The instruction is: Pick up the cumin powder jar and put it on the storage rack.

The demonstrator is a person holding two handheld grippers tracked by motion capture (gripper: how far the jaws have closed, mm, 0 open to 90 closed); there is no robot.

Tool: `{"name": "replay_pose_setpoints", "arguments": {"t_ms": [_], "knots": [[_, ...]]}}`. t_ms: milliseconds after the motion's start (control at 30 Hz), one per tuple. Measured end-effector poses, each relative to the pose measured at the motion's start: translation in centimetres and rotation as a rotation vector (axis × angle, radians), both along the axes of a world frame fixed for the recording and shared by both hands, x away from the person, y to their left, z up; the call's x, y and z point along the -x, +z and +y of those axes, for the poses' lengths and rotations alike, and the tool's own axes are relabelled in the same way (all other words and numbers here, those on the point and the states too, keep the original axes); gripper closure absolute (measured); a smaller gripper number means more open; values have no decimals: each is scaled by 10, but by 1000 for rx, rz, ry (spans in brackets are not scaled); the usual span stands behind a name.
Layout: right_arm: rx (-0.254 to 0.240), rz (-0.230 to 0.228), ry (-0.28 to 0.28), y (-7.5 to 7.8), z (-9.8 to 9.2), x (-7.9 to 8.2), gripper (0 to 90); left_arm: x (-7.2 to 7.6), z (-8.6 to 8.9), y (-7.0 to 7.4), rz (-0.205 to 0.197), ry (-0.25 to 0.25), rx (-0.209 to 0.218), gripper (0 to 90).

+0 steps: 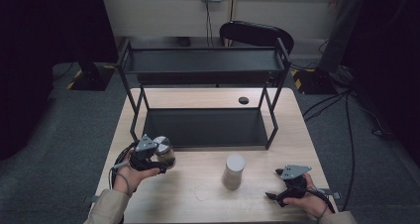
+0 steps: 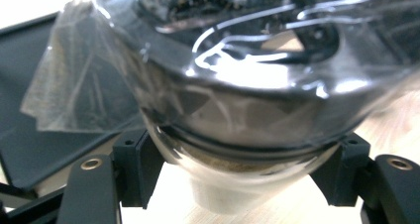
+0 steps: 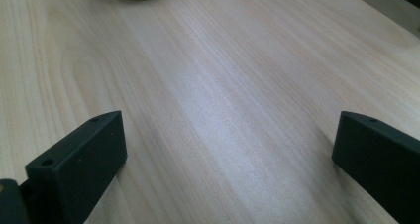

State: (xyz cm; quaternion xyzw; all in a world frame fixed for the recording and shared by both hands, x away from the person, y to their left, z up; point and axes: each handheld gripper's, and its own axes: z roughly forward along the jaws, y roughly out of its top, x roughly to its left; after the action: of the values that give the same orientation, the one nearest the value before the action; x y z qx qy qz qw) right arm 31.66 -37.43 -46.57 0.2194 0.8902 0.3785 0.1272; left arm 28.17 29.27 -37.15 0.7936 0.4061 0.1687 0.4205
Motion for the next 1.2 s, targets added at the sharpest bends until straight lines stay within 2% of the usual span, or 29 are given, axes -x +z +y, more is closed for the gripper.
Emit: {"name": "replay_pose_setpoints", "arguments": {"t_ms": [400, 533, 800, 867, 1033, 1067, 1100, 1200], "knots": [[0, 0, 0, 0, 0, 0, 0, -11, 1, 54, -13, -32, -11, 307], [0, 0, 0, 0, 0, 0, 0, -18, 0, 74, -11, -40, -16, 308], [-1, 0, 0, 0, 0, 0, 0, -28, -3, 104, -18, -45, -10, 308], [-1, 0, 0, 0, 0, 0, 0, -34, -4, 117, -9, -52, -20, 308], [-1, 0, 0, 0, 0, 0, 0, -42, -6, 136, -15, -56, -9, 308], [-1, 1, 1, 0, 0, 0, 0, -42, -6, 136, -15, -56, -9, 308], [-1, 0, 1, 0, 0, 0, 0, -44, -9, 145, -18, -58, -21, 308], [-1, 0, 1, 0, 0, 0, 0, -48, -10, 158, -21, -64, -16, 308]]}}
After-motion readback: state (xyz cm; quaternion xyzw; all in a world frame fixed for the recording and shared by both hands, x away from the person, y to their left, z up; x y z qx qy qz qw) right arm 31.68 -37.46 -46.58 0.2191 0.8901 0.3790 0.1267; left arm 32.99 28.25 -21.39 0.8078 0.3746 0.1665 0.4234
